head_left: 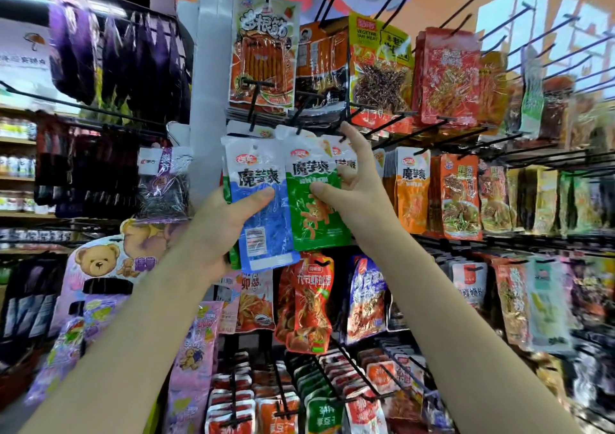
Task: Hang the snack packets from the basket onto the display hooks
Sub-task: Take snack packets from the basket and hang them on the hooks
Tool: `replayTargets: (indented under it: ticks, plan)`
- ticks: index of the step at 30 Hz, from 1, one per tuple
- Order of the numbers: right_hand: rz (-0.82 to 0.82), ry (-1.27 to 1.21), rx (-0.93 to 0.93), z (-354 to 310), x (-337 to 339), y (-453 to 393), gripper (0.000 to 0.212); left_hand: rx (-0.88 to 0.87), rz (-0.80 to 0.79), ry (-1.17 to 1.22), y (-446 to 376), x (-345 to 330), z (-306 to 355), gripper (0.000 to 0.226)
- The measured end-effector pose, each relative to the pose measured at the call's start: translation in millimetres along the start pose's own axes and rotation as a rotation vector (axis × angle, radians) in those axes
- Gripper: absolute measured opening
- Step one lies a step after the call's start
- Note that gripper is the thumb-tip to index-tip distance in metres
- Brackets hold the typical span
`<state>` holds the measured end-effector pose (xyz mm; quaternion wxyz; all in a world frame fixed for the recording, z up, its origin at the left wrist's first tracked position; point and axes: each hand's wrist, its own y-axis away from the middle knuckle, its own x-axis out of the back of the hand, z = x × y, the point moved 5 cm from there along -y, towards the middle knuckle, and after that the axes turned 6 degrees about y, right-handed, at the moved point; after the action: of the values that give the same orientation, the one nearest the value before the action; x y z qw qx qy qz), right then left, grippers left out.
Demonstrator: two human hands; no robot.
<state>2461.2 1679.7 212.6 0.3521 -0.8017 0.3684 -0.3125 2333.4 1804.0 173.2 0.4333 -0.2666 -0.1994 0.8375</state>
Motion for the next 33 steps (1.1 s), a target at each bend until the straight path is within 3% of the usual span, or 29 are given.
replayTargets:
  ticks: [4,8,11,16,26,33]
  plan:
    - [0.102,-0.025,0.013,3,18,1,0.040,-0.060,0.024,0.000,-6,-11,-2,0.014]
    - [0.231,0.051,0.069,9,43,-9,0.023,-0.092,0.041,-0.007,-13,-25,0,0.041]
    - [0.227,0.093,0.120,6,54,-22,0.026,-0.097,0.076,-0.025,-19,-31,0,0.042]
    - [0.199,0.148,0.089,13,57,-44,0.032,-0.087,0.122,-0.019,-25,-35,-6,0.012]
    - [0.093,0.136,0.087,24,56,-53,0.034,-0.102,0.193,-0.048,-24,-35,-7,0.017]
    - [0.029,0.307,0.006,26,50,-60,0.053,-0.096,0.199,-0.057,-19,-38,-7,0.023]
